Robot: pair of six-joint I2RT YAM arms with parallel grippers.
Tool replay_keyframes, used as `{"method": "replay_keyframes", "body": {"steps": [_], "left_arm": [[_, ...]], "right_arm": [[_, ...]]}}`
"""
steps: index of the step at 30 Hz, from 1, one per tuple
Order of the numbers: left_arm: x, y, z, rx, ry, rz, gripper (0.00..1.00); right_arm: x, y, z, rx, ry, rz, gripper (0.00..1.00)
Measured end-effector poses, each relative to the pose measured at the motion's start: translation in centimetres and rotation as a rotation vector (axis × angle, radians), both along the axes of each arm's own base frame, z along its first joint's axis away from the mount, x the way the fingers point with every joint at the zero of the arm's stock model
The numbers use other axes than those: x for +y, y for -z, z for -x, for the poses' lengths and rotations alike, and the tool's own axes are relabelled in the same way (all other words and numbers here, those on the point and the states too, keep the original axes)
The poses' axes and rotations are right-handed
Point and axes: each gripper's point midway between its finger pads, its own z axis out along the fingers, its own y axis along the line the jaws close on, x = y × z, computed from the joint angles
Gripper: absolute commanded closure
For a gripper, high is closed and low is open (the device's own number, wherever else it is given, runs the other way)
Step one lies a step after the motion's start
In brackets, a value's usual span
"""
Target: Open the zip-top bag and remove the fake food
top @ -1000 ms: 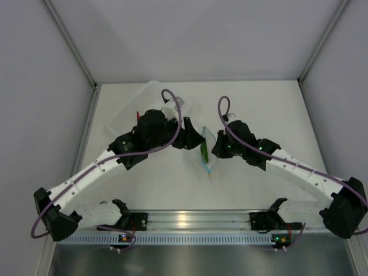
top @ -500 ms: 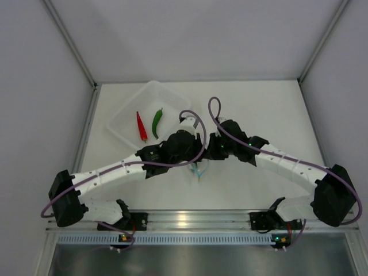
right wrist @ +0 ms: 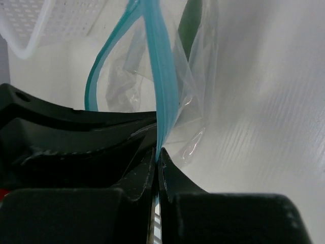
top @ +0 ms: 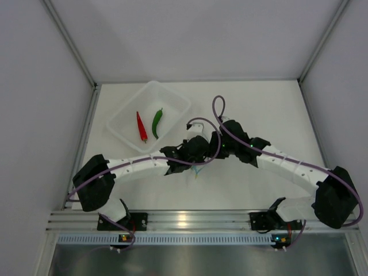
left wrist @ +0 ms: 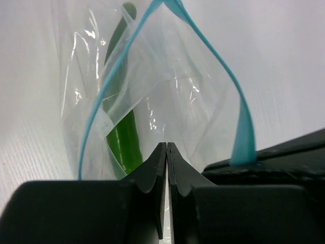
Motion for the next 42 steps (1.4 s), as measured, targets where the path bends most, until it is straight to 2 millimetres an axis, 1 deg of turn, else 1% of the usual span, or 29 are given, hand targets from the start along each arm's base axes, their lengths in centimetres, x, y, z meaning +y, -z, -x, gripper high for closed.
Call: {"method": "replay_keyframes", "body": {"steps": [3, 4, 8, 12, 16, 18, 24, 25, 30, 35, 39, 42], "left_arm": [[0.3, 1.2, -0.2, 0.005, -0.013, -0.036, 0.86], [0.4, 1.4, -0.4, 0.002, -0.020, -0.045, 0.80], [0.3, 2.1, -1.3, -0.013, -0.040, -0.097, 0.73], [0.5, 3.4, -2.1, -0.017, -0.064, -0.164, 0.71], [1.4, 4.9, -2.1, -0.003, -0.077, -0.240, 0.70], [1.7, 5.1, -2.2, -0.003, -0.085, -0.264, 0.70], [2.2, 4.6, -2.5, -0.014, -0.106, -0.297, 0.65], [2.3, 4.6, -2.4, -0.012, -0.108, -0.304, 0.62], [3.0, 5.0, -2.1, 0.003, -0.107, -0.337, 0.60], [3.6, 5.2, -2.0, 0.006, -0.116, -0.367, 0.53], [3.7, 5.9, -1.9, 0.015, -0.117, -0.382, 0.48], [3.5, 6.6, -1.9, 0.030, -0.113, -0.390, 0.48]], "right_arm": [[-0.1, -0.5, -0.1, -0.015, 0.009, -0.008, 1.00], [-0.1, -0.6, -0.1, -0.017, 0.009, -0.011, 1.00], [0.1, -0.5, 0.0, -0.016, 0.003, -0.023, 1.00], [-0.3, 0.7, 0.6, 0.012, 0.003, -0.014, 1.00], [-0.5, 0.9, 0.6, 0.014, 0.007, -0.008, 1.00], [-0.5, 1.0, 0.5, 0.012, 0.011, -0.006, 1.00], [-1.1, 1.1, -0.1, -0.008, 0.045, 0.019, 1.00], [-1.1, 1.2, -0.2, -0.010, 0.049, 0.022, 1.00], [-1.7, 1.4, -0.6, -0.025, 0.076, 0.049, 1.00], [-2.1, 1.6, -0.8, -0.032, 0.088, 0.070, 1.00], [-2.3, 1.7, -0.8, -0.033, 0.093, 0.079, 1.00], [-2.7, 1.9, -0.8, -0.030, 0.103, 0.096, 1.00]]}}
